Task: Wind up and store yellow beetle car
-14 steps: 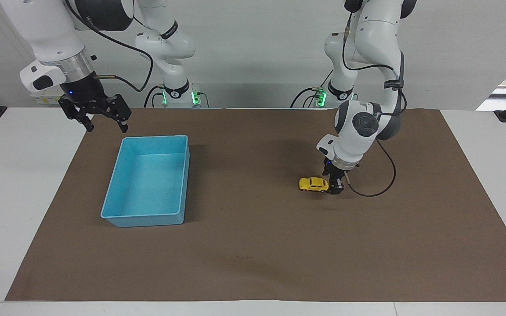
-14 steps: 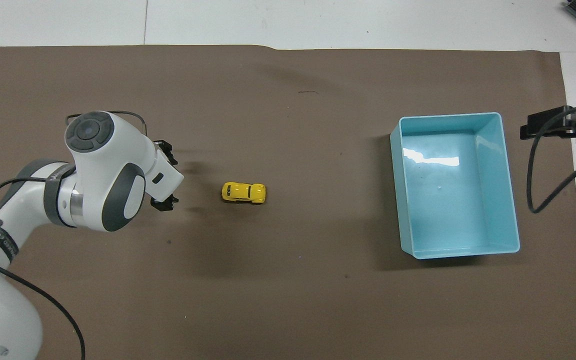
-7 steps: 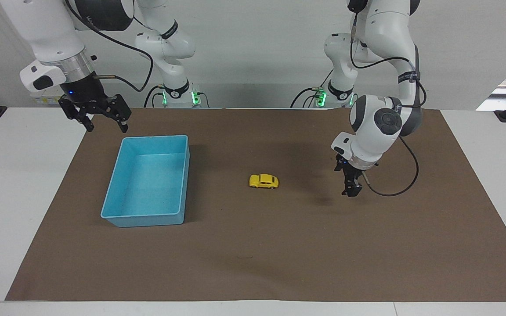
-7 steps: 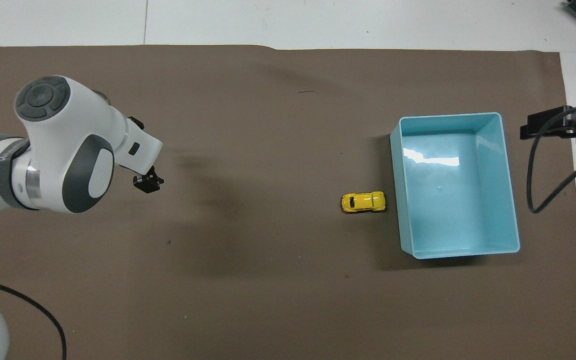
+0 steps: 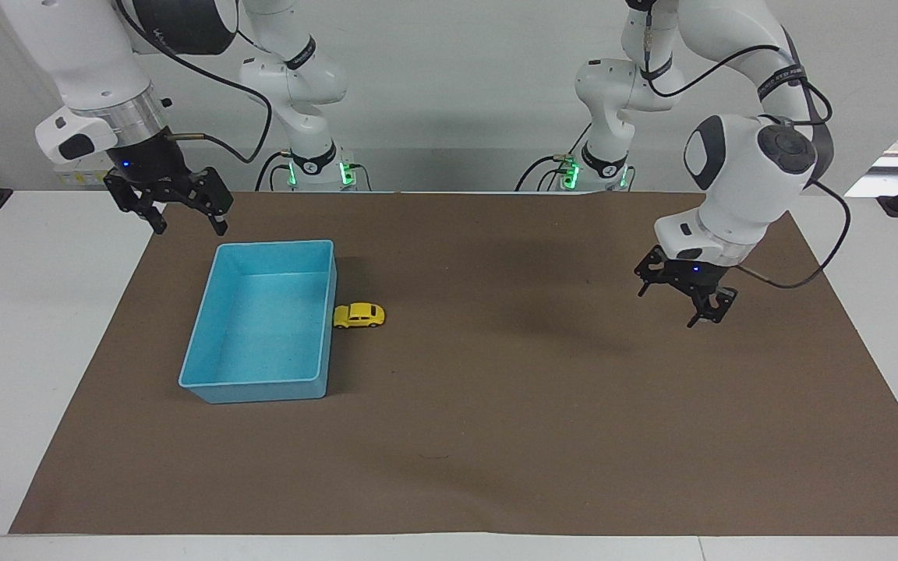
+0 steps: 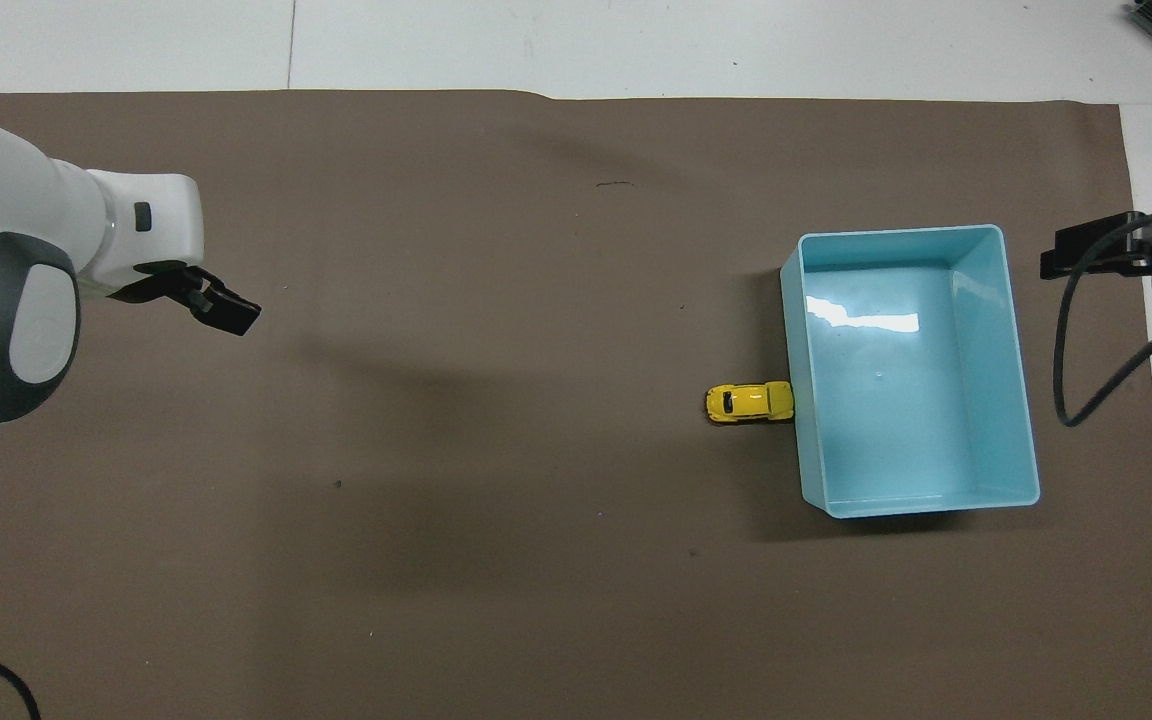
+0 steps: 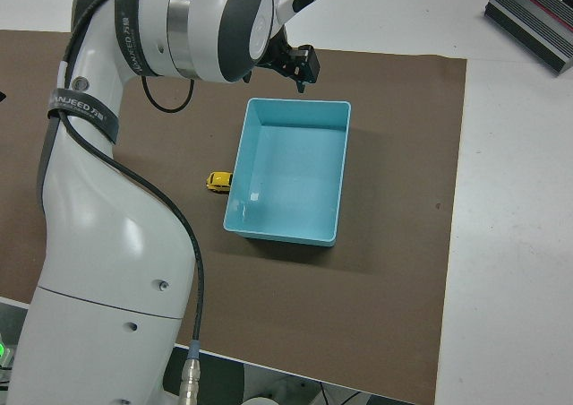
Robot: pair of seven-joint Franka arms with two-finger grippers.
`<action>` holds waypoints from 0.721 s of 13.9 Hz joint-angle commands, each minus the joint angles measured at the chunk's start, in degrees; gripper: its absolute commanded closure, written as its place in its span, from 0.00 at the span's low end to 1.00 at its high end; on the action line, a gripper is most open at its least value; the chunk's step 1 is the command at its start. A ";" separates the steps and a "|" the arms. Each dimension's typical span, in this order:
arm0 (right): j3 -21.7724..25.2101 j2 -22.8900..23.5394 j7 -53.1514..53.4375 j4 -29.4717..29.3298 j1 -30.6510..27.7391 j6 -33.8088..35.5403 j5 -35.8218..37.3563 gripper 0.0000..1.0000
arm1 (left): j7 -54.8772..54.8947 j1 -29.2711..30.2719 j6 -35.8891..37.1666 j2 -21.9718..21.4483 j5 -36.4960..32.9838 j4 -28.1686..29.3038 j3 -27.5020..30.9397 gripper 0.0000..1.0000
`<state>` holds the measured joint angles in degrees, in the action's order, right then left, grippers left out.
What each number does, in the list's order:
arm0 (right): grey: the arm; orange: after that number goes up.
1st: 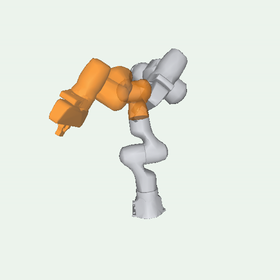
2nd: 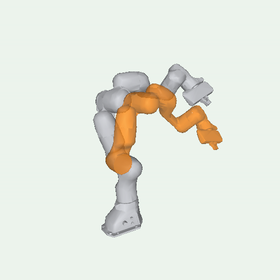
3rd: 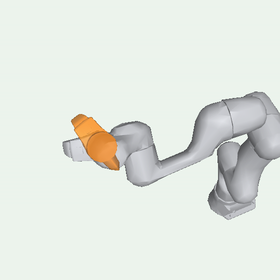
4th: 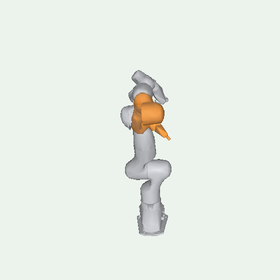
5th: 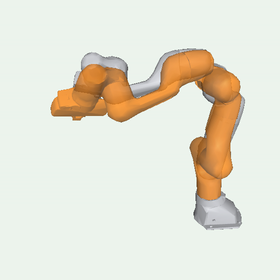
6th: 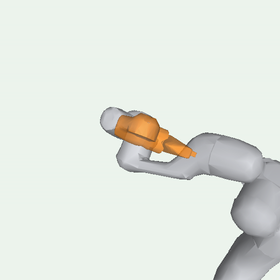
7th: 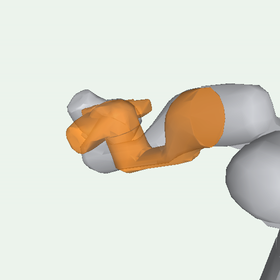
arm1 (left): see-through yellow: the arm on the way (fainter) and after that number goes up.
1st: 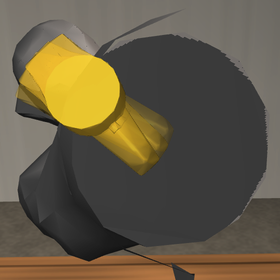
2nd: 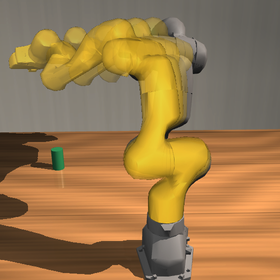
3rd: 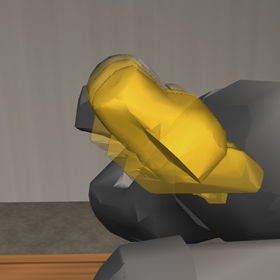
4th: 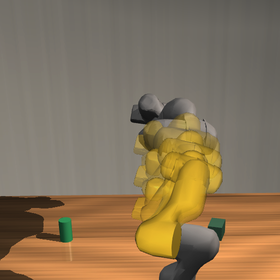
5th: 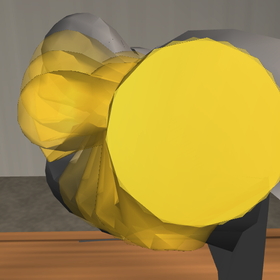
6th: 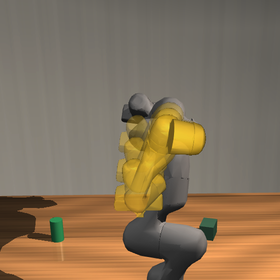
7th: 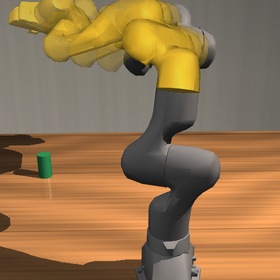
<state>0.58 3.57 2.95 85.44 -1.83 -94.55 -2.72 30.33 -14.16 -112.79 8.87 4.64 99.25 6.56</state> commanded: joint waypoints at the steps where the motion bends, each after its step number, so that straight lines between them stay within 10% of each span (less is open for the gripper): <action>1: -0.23 -0.41 -0.75 -0.10 -0.28 0.77 0.17 0.00 | -12.97 0.45 2.48 -1.04 -0.86 -2.65 0.56 0.00; 10: -0.23 -1.90 -0.75 1.13 -0.18 5.86 0.08 0.00 | -32.00 0.45 24.80 -8.94 -0.95 -12.34 5.75 0.00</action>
<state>0.51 3.05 2.95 85.46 -1.67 -90.48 -2.72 -0.74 -13.91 -90.93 3.58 4.62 86.40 12.10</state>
